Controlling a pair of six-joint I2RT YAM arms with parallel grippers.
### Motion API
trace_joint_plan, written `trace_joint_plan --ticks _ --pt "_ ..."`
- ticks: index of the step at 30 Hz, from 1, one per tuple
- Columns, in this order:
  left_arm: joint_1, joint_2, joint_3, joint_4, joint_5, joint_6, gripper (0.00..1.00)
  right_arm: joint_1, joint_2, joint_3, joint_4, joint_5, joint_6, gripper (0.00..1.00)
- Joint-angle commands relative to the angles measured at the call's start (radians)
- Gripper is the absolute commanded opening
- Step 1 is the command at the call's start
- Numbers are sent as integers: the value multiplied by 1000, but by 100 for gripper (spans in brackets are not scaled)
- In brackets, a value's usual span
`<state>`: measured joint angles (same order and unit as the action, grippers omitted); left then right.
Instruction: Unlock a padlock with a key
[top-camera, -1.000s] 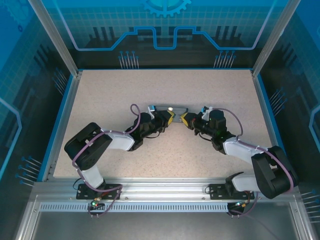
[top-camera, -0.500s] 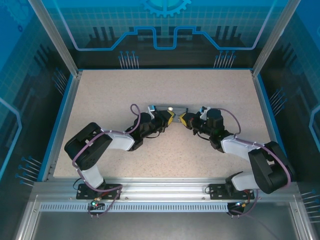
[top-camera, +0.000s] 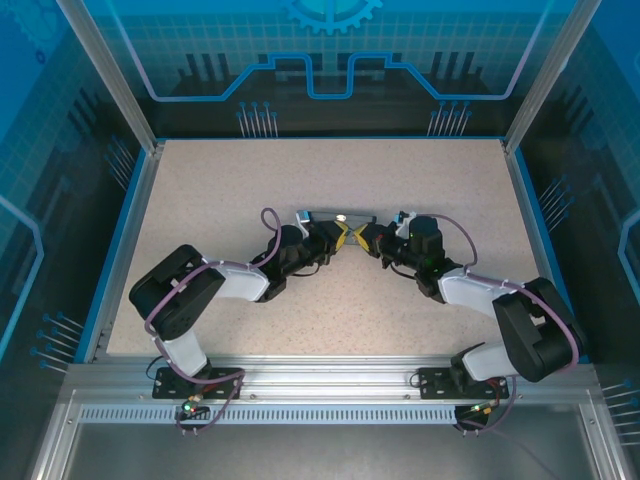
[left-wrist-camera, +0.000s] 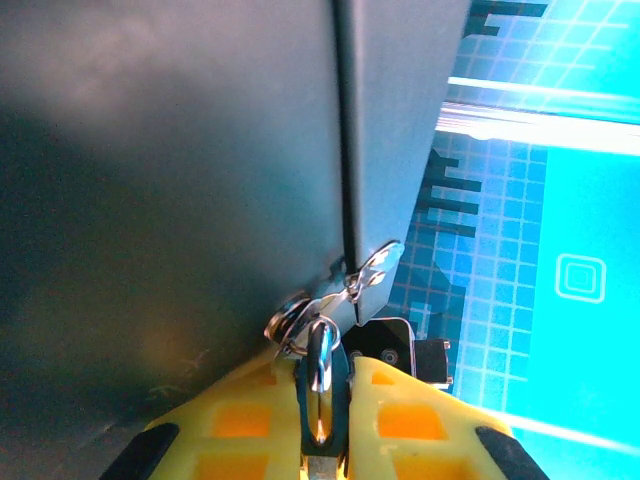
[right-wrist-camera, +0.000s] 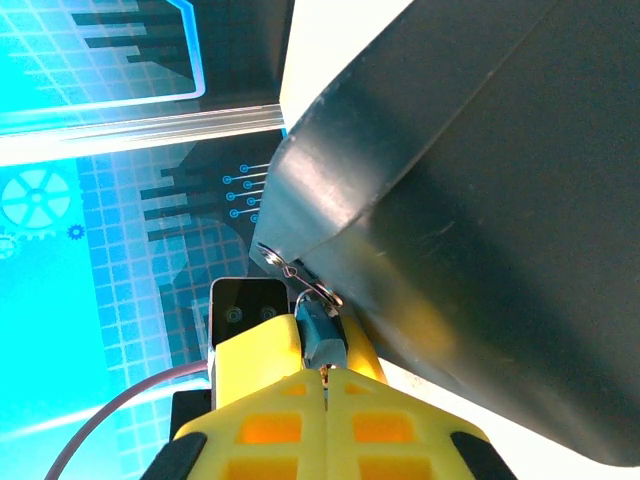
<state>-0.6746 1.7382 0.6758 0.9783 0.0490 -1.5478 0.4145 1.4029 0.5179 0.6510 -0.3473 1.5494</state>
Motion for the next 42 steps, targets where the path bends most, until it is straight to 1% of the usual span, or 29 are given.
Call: trace_joint_plan --ticks 1,7,13,30,42 --pt "-8 1 7 121 1 -15 0 14 13 10 20 15 13 0" --pt "-8 2 7 119 0 -17 0 11 -28 -28 29 25 13 0" --pt "-7 2 7 117 0 -16 0 4 -82 -51 -29 32 -14 0" --pt "-7 4 15 114 4 -14 0 6 -12 -12 11 19 -6 0" --pt "-8 8 21 113 3 -12 0 9 2 4 16 15 -5 0"
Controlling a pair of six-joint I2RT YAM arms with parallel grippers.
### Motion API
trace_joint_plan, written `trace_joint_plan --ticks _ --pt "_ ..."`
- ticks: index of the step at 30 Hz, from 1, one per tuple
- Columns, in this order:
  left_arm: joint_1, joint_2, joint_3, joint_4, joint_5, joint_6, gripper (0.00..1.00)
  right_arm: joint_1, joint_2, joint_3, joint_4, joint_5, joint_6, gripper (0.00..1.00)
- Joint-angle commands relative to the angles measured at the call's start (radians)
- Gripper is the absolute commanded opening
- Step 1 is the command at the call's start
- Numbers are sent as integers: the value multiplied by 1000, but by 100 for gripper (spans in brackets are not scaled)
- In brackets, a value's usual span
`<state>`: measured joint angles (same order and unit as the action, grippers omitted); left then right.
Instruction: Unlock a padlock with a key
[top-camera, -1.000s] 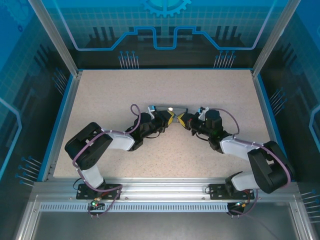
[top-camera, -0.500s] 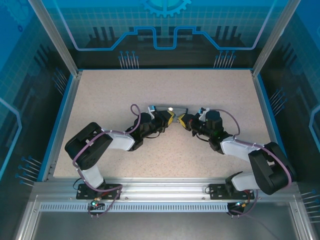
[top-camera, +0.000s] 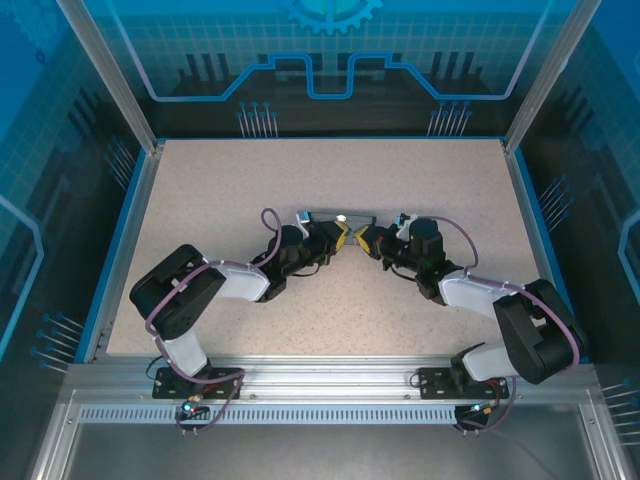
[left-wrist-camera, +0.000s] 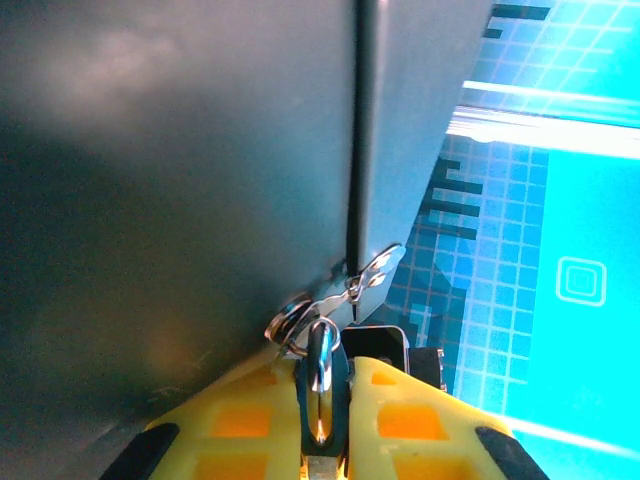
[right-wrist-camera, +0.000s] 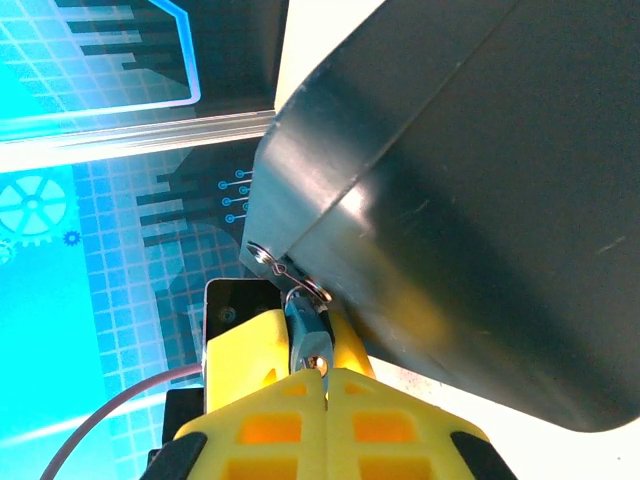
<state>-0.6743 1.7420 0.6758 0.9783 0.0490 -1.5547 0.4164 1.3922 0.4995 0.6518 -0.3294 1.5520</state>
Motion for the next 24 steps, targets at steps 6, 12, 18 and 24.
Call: trace_joint_plan --ticks 6,12,18,24 --pt "-8 7 19 116 4 -10 0 7 16 24 16 -1 -7 0" --pt "-8 5 20 115 3 -9 0 9 27 25 21 -1 -6 0" --pt "-8 7 21 117 5 -8 0 11 36 35 27 -4 -4 0" --pt "-8 10 24 116 6 -9 0 11 41 42 33 -5 0 0"
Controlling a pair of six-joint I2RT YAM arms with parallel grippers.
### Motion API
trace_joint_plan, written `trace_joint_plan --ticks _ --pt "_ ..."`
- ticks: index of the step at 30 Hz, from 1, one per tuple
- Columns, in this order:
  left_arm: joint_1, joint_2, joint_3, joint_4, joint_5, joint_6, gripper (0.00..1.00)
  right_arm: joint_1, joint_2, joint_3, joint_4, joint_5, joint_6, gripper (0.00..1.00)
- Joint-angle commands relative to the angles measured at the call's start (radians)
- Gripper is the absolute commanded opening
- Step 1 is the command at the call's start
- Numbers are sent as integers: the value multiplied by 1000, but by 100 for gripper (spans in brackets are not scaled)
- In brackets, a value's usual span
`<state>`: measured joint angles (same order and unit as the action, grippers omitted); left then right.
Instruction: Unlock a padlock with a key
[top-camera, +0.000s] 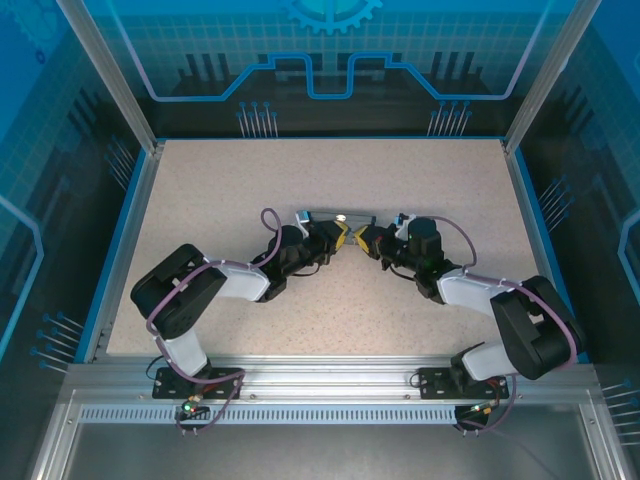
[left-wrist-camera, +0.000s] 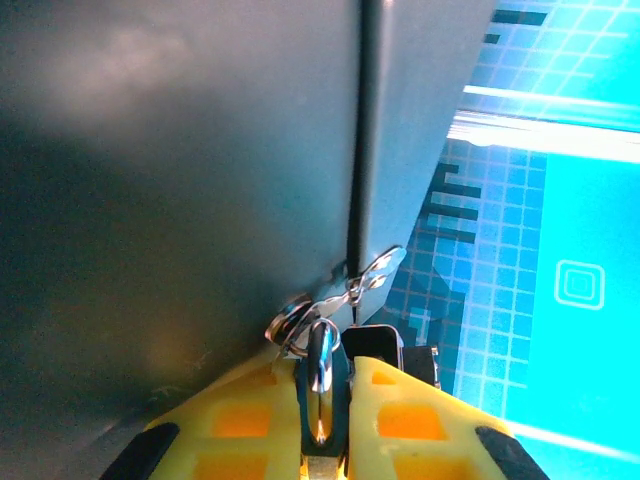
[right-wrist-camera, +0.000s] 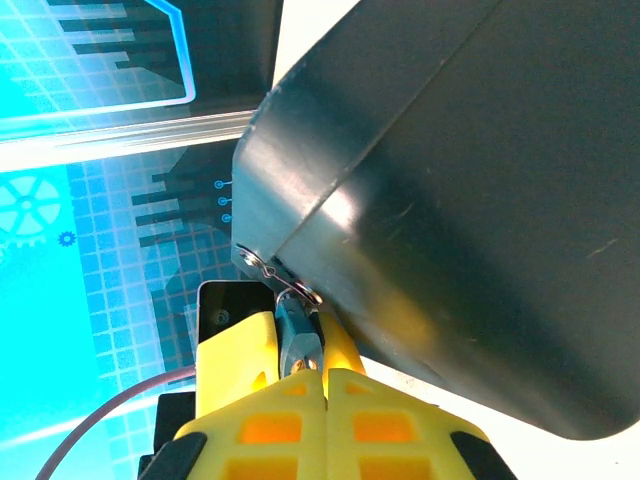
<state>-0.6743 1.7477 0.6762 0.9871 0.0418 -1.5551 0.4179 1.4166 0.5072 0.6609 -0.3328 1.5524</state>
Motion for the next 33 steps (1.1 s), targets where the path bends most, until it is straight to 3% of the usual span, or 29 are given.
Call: trace_joint_plan --ticks 1,18,33 --pt "-8 4 24 107 14 -8 0 10 16 34 25 -2 0 0" --pt "-13 1 38 94 21 -6 0 33 59 75 15 -2 -17 0" --pt "-14 2 46 82 18 -4 0 58 4 64 -70 -7 -71 0"
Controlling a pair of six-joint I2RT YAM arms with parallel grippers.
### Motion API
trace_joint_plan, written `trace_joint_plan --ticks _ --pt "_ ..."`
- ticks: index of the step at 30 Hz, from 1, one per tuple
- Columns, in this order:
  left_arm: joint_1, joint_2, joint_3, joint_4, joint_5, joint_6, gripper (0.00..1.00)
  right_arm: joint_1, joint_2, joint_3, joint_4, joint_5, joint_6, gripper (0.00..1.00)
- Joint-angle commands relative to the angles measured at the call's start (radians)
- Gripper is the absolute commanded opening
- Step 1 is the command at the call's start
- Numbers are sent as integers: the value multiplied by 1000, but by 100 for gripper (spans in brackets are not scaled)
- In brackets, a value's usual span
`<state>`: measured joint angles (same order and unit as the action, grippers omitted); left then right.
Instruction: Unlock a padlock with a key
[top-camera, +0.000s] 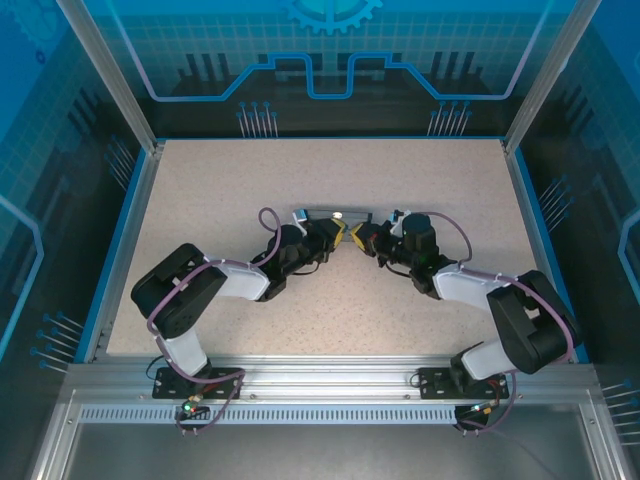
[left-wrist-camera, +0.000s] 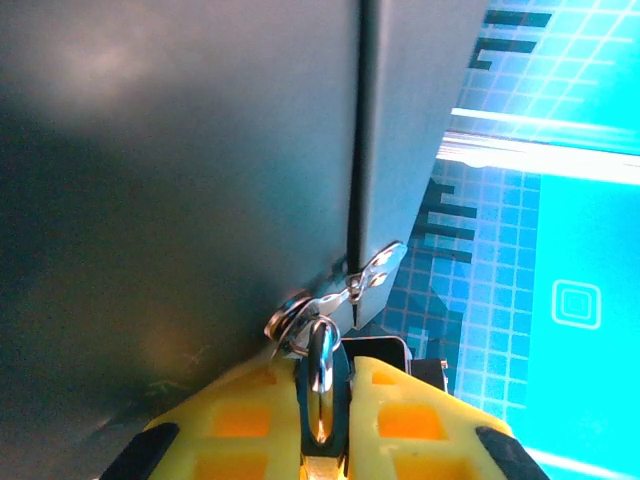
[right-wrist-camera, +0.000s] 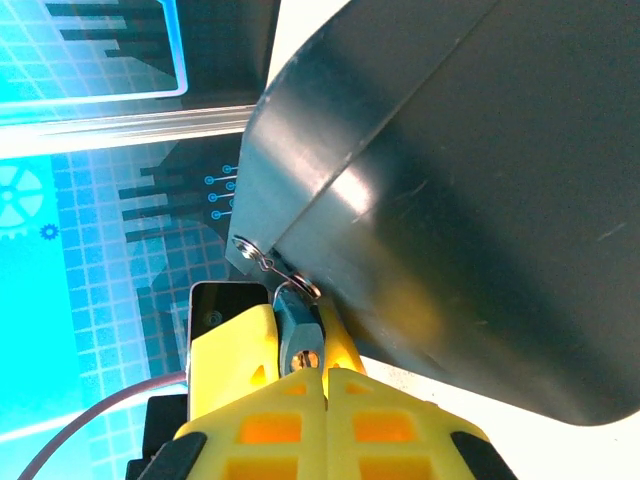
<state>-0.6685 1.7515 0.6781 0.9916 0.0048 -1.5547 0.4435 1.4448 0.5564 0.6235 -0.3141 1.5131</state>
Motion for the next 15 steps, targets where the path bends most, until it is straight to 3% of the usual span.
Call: trace_joint_plan --ticks 1,15 --pt "-19 -1 44 76 55 -3 0 32 -23 14 -34 -21 -31 0" --pt "-37 6 50 69 74 0 0 -12 113 101 87 -55 -19 0"
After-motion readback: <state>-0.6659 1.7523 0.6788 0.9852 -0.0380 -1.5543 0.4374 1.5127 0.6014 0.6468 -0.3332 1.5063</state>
